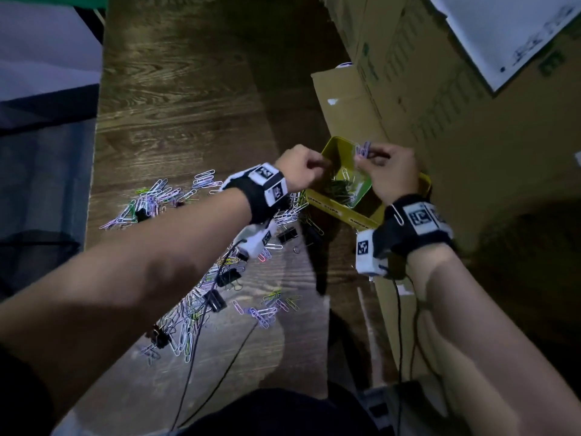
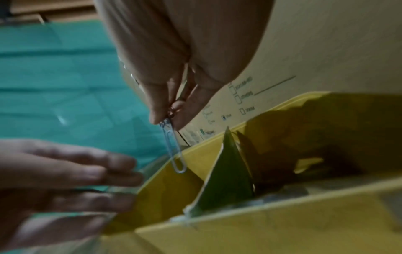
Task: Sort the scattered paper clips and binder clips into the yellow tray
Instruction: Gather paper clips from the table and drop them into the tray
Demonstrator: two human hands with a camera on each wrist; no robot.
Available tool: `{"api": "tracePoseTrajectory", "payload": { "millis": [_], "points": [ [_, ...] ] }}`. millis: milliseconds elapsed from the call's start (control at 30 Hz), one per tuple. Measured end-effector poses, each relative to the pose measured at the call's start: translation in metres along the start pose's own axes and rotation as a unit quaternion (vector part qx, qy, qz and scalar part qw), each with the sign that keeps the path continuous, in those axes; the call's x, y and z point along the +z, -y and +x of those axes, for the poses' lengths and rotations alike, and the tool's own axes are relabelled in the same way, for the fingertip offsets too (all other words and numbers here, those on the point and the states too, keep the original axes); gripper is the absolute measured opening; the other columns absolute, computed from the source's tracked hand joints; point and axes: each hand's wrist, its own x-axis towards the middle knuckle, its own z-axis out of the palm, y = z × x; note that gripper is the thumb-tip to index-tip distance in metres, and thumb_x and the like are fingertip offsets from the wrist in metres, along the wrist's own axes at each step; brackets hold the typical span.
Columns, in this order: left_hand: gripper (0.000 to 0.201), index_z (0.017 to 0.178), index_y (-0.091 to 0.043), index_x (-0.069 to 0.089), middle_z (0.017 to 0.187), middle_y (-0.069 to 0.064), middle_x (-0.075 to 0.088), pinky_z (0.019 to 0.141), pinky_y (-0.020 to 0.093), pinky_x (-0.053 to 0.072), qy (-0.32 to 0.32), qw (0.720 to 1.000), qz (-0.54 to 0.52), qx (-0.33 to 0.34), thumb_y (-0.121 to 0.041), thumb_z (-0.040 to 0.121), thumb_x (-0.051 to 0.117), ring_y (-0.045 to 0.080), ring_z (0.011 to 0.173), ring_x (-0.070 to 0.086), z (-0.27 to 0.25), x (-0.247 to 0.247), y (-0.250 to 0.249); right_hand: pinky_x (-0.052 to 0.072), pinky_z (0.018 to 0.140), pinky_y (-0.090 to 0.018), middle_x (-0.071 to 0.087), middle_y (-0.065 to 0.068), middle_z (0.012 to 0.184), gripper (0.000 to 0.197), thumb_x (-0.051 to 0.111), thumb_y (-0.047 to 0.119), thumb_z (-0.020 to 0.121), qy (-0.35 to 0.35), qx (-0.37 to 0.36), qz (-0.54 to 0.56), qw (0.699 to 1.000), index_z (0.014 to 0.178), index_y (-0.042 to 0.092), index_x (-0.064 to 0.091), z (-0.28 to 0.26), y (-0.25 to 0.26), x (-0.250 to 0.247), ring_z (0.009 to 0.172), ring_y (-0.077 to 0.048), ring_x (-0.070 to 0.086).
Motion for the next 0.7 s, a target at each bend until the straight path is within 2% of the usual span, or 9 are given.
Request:
{"api": "tracePoseTrajectory", "payload": {
  "millis": [100, 167, 200, 300, 400, 467, 533, 633, 700],
  "points": [
    [0.017, 0.100, -0.016, 0.067, 0.082, 0.008, 0.070, 0.067, 0.031, 0.058, -0.050, 0.994, -0.098, -0.028, -0.010, 0.091, 0.054, 0.016, 0.065, 0.063, -0.033, 0.009, 0.018, 0.051, 0.075, -0.023, 0.072, -0.006, 0.093, 0.022, 0.070, 0.015, 0.082, 0.033, -0.005, -0.087, 0.996, 0.104, 0.011, 0.069, 0.015, -0.011, 0.016, 0.080, -0.012, 0.065],
    [0.014, 0.095, -0.021, 0.066, 0.083, 0.013, 0.070, 0.067, 0.041, 0.058, -0.016, 0.996, -0.083, -0.041, -0.013, 0.092, 0.054, 0.025, 0.068, 0.065, -0.060, 0.016, 0.031, 0.051, 0.079, -0.024, 0.071, -0.006, 0.100, 0.024, 0.069, 0.015, 0.083, 0.091, -0.011, -0.151, 0.984, 0.107, 0.011, 0.068, 0.017, -0.014, 0.025, 0.088, -0.015, 0.065],
    [0.013, 0.096, -0.020, 0.065, 0.085, 0.011, 0.071, 0.067, 0.036, 0.058, 0.022, 0.997, -0.058, -0.043, -0.015, 0.092, 0.054, 0.025, 0.070, 0.066, -0.074, 0.020, 0.038, 0.049, 0.084, -0.025, 0.069, -0.007, 0.106, 0.029, 0.068, 0.014, 0.083, 0.121, -0.011, -0.178, 0.977, 0.112, 0.010, 0.066, 0.016, -0.014, 0.028, 0.095, -0.017, 0.064],
    [0.016, 0.102, -0.014, 0.066, 0.090, -0.002, 0.068, 0.059, 0.005, 0.045, 0.119, 0.990, 0.072, -0.028, -0.015, 0.091, 0.054, 0.007, 0.068, 0.059, -0.117, 0.036, 0.065, 0.043, 0.097, -0.031, 0.060, -0.007, 0.126, 0.043, 0.068, 0.016, 0.084, 0.149, -0.015, -0.215, 0.965, 0.125, 0.011, 0.057, 0.007, -0.013, 0.030, 0.116, -0.022, 0.056],
    [0.014, 0.092, -0.014, 0.068, 0.088, 0.002, 0.069, 0.075, 0.024, 0.046, 0.160, 0.978, 0.133, -0.010, -0.012, 0.086, 0.055, 0.012, 0.071, 0.057, -0.157, 0.053, 0.093, 0.045, 0.089, -0.022, 0.063, -0.002, 0.116, 0.034, 0.067, 0.017, 0.084, 0.106, -0.103, -0.171, 0.974, 0.118, 0.014, 0.064, -0.017, -0.006, 0.025, 0.104, -0.015, 0.058],
    [0.012, 0.088, -0.016, 0.067, 0.091, 0.004, 0.066, 0.076, 0.027, 0.043, 0.137, 0.977, 0.162, -0.022, -0.014, 0.084, 0.056, 0.019, 0.080, 0.060, -0.179, 0.063, 0.107, 0.047, 0.073, -0.015, 0.067, -0.001, 0.100, 0.023, 0.069, 0.014, 0.082, 0.106, -0.181, -0.101, 0.972, 0.105, 0.012, 0.070, -0.044, -0.004, 0.025, 0.085, -0.010, 0.060],
    [0.020, 0.101, -0.020, 0.067, 0.105, 0.003, 0.064, 0.082, 0.029, 0.045, 0.087, 0.980, 0.169, -0.052, -0.016, 0.084, 0.056, 0.024, 0.095, 0.062, -0.199, 0.072, 0.114, 0.048, 0.066, -0.013, 0.070, -0.006, 0.090, 0.016, 0.072, 0.012, 0.080, 0.149, -0.204, -0.076, 0.965, 0.096, 0.011, 0.072, -0.073, -0.012, 0.030, 0.075, -0.010, 0.060],
    [0.034, 0.122, -0.023, 0.057, 0.119, 0.006, 0.058, 0.089, 0.034, 0.046, 0.045, 0.973, 0.197, -0.108, -0.020, 0.088, 0.051, 0.027, 0.105, 0.059, -0.219, 0.090, 0.121, 0.052, 0.080, -0.022, 0.069, -0.004, 0.097, 0.020, 0.072, 0.018, 0.081, 0.300, -0.139, -0.173, 0.928, 0.101, 0.014, 0.070, -0.116, -0.035, 0.046, 0.080, -0.009, 0.060],
    [0.037, 0.123, -0.018, 0.055, 0.115, 0.008, 0.058, 0.089, 0.036, 0.047, 0.023, 0.970, 0.209, -0.118, -0.012, 0.087, 0.050, 0.028, 0.105, 0.057, -0.224, 0.104, 0.122, 0.048, 0.096, -0.034, 0.060, -0.005, 0.120, 0.040, 0.071, 0.023, 0.081, 0.385, -0.078, -0.261, 0.882, 0.119, 0.016, 0.060, -0.141, -0.057, 0.058, 0.102, -0.015, 0.058]
  ]
}}
